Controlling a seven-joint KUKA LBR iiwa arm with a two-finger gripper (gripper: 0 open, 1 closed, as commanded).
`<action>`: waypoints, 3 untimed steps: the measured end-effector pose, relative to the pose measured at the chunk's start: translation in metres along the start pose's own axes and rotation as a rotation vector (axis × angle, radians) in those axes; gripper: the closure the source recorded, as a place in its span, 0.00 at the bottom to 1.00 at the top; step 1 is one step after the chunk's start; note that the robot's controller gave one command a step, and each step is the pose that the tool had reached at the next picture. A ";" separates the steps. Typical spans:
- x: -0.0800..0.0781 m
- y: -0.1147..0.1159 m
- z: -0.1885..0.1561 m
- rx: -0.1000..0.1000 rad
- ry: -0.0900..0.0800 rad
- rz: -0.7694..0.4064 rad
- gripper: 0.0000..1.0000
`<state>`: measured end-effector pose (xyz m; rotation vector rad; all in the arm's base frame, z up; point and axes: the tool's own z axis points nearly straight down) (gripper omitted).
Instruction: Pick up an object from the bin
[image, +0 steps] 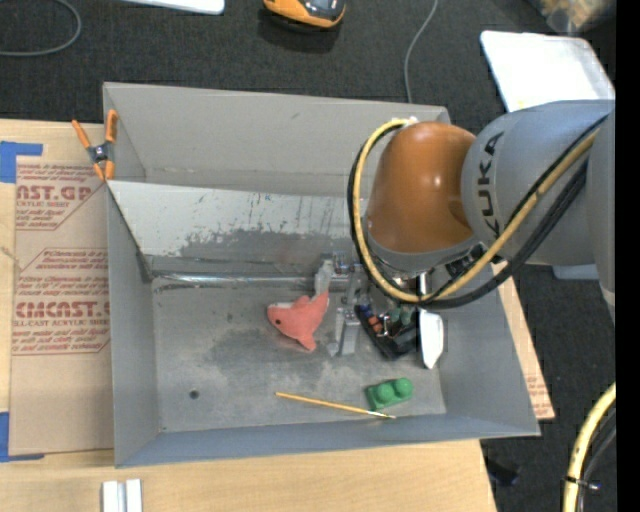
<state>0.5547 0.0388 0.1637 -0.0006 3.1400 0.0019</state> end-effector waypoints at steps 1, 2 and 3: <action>-0.011 0.000 0.068 -0.002 -0.005 0.038 0.00; -0.015 -0.005 0.098 -0.002 -0.004 0.081 0.00; -0.005 -0.004 0.093 -0.001 -0.004 0.001 0.00</action>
Offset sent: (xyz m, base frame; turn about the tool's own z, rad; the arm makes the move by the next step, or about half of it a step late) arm 0.0208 -0.0114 -0.0830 0.1130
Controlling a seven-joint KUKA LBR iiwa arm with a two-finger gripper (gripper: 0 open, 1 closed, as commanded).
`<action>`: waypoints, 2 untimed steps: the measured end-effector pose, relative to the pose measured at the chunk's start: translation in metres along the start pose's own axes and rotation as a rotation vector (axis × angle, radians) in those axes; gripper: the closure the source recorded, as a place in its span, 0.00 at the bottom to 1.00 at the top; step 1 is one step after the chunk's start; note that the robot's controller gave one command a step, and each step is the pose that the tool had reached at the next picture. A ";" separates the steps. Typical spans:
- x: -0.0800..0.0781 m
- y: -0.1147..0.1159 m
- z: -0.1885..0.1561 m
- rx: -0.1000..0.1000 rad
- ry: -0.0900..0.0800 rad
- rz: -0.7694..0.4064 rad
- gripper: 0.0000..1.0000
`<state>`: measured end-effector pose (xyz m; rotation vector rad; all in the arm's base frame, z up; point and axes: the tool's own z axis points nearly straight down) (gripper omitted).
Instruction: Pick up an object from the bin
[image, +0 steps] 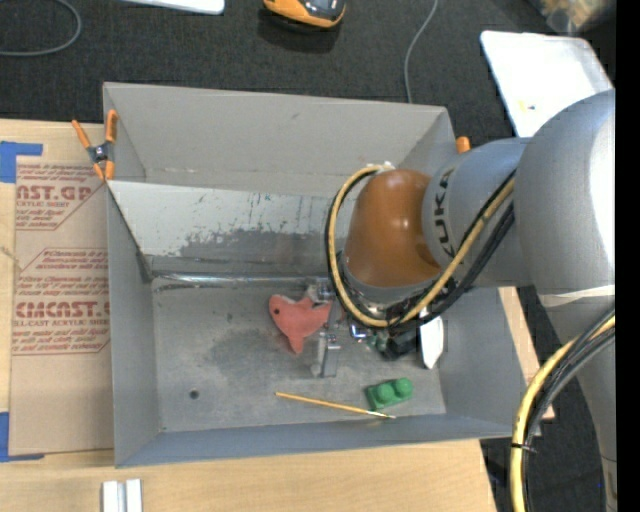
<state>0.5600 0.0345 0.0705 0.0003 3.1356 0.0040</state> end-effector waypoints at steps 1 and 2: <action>-0.018 0.003 0.000 -0.003 -0.007 0.111 1.00; -0.018 0.003 0.000 -0.003 -0.007 0.111 1.00</action>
Offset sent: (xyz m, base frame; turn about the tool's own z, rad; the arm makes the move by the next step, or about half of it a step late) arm 0.0000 0.0000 0.0000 0.0000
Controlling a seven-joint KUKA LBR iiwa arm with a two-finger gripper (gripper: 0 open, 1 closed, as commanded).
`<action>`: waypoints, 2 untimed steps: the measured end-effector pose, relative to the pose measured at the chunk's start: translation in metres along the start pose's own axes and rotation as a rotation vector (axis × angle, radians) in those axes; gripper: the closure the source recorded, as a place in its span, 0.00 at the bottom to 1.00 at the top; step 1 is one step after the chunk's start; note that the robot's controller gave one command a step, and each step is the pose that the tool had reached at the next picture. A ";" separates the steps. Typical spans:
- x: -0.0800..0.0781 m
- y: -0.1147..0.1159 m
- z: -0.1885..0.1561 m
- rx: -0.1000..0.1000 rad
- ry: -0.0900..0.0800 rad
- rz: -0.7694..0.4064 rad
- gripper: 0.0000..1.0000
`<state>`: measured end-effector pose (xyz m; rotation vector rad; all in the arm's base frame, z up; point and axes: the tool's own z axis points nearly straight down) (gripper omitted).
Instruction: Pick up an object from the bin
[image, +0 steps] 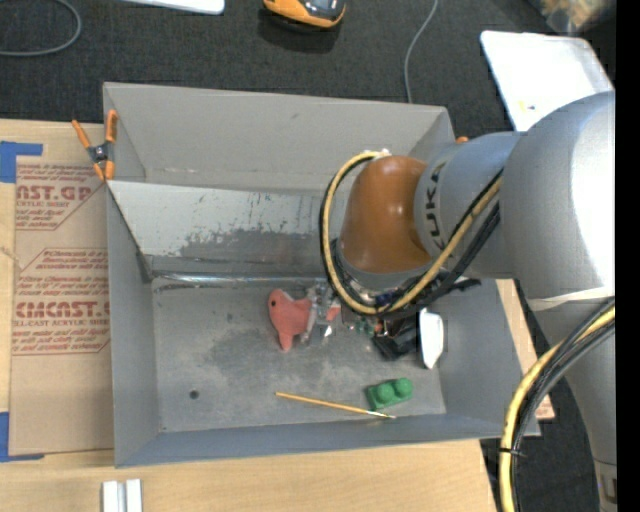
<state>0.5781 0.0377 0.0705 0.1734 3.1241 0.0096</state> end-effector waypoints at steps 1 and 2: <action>0.003 0.009 -0.061 0.001 0.006 -0.031 1.00; 0.004 0.006 -0.091 0.000 0.006 -0.003 1.00</action>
Offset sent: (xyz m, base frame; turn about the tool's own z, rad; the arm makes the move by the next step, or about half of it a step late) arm -0.0061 0.0044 0.0887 -0.0015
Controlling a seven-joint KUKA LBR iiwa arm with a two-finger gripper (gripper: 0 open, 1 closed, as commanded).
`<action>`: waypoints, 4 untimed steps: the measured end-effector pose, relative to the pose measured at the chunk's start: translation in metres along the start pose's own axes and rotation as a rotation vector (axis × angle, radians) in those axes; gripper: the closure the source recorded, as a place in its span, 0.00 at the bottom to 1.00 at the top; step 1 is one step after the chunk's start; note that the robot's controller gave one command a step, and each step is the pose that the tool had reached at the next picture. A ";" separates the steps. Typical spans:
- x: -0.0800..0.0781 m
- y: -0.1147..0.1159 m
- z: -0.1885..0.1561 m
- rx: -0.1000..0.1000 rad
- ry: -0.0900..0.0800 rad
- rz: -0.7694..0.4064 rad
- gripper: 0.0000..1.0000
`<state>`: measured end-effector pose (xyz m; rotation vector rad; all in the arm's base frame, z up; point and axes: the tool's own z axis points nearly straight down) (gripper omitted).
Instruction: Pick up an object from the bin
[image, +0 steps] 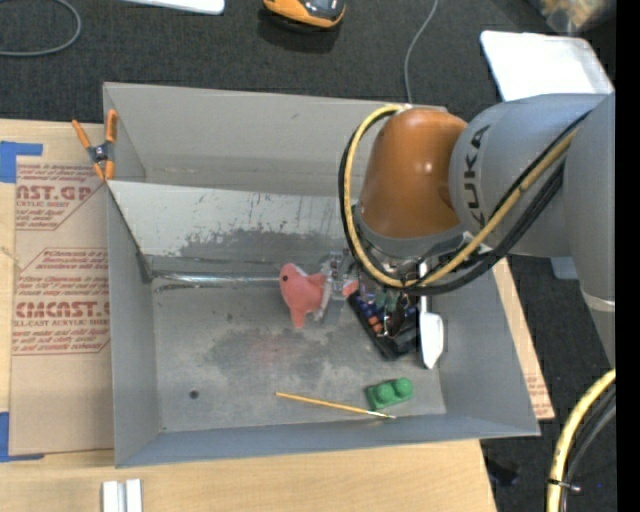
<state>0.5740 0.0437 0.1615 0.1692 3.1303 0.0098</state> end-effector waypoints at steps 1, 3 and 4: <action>-0.006 0.018 0.060 0.001 -0.009 -0.164 1.00; 0.008 0.034 0.034 0.002 0.002 -0.097 1.00; -0.001 0.027 -0.019 0.001 0.001 -0.023 1.00</action>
Offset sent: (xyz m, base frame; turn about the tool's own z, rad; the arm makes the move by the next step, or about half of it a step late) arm -0.0012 0.0067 -0.0915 -0.0290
